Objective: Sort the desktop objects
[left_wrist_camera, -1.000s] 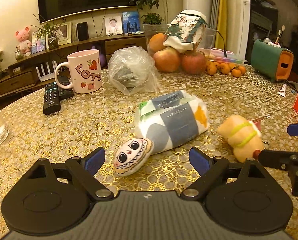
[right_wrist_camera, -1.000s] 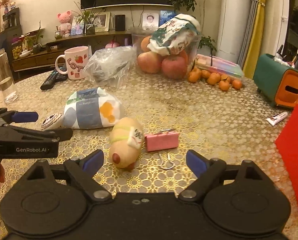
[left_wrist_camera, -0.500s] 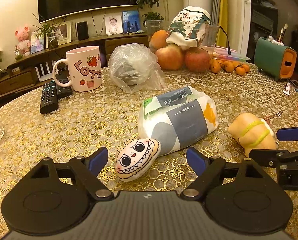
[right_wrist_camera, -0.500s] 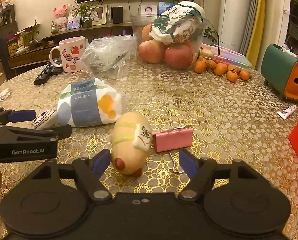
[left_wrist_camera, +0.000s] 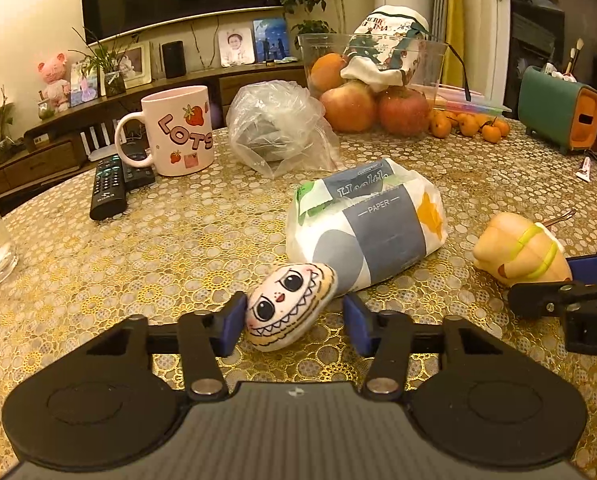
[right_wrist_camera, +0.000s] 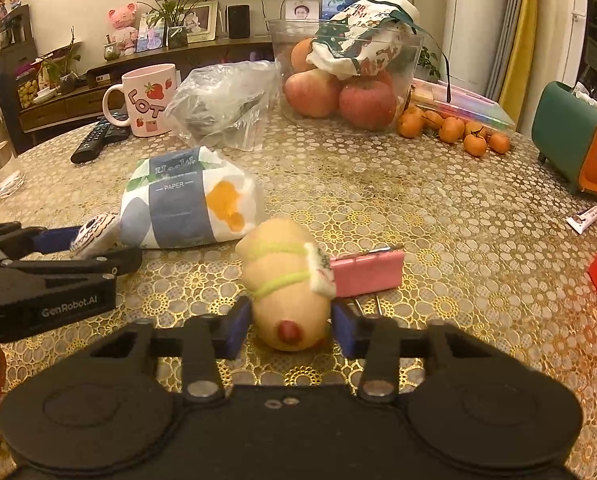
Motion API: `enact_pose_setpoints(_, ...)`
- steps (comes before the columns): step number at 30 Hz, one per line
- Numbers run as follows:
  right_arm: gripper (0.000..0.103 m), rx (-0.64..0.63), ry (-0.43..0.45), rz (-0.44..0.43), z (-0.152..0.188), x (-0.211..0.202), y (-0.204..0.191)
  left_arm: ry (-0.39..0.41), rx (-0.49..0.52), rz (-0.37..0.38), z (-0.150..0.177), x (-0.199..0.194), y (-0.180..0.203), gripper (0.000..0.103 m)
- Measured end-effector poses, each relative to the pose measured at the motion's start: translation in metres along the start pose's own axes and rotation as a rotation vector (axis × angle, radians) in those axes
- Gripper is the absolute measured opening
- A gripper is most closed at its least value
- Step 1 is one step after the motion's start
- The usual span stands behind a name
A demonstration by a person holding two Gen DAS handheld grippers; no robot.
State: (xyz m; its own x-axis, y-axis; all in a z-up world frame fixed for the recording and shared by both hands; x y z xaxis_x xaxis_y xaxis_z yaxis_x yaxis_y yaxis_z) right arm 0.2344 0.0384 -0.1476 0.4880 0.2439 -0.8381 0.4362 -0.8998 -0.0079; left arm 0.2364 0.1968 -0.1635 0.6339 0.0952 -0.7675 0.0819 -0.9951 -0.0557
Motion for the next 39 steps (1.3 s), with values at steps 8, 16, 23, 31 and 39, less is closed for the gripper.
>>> enact_pose_setpoints(8, 0.036, 0.015, 0.02, -0.025, 0.001, -0.011, 0.003, 0.005, -0.002, -0.002, 0.004, -0.009, 0.003, 0.035)
enact_pose_setpoints(16, 0.035, 0.018, 0.047, -0.055, 0.005, -0.031, 0.004, 0.017, -0.02, 0.041, 0.008, -0.034, 0.015, 0.035)
enact_pose_setpoints(23, 0.035, 0.036, 0.064, -0.065, 0.016, -0.059, 0.016, 0.03, -0.003, 0.076, 0.009, -0.063, 0.042, 0.035)
enact_pose_setpoints(31, 0.035, 0.069, 0.089, -0.077, 0.036, -0.098, 0.041, 0.056, 0.022, 0.138, 0.009, -0.105, 0.082, 0.035)
enact_pose_setpoints(39, 0.035, 0.098, 0.141, -0.085, 0.05, -0.153, 0.075, 0.077, 0.054, 0.204, 0.003, -0.151, 0.129, 0.035)
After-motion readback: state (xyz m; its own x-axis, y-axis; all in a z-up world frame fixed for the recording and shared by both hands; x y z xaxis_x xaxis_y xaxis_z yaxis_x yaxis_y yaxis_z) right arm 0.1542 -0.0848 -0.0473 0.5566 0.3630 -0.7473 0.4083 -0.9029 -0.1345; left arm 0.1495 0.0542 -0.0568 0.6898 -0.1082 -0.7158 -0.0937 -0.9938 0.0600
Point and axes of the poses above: each gripper's, at about its wrist camera, not at the fingertips, and x roughly the way its jaws point, y to its right, z to its underside, the point moved 8 cm from there along x, roughly the way its jaws point, and after that the axes turned 13 degrees about -y, right-handed, at the moved point
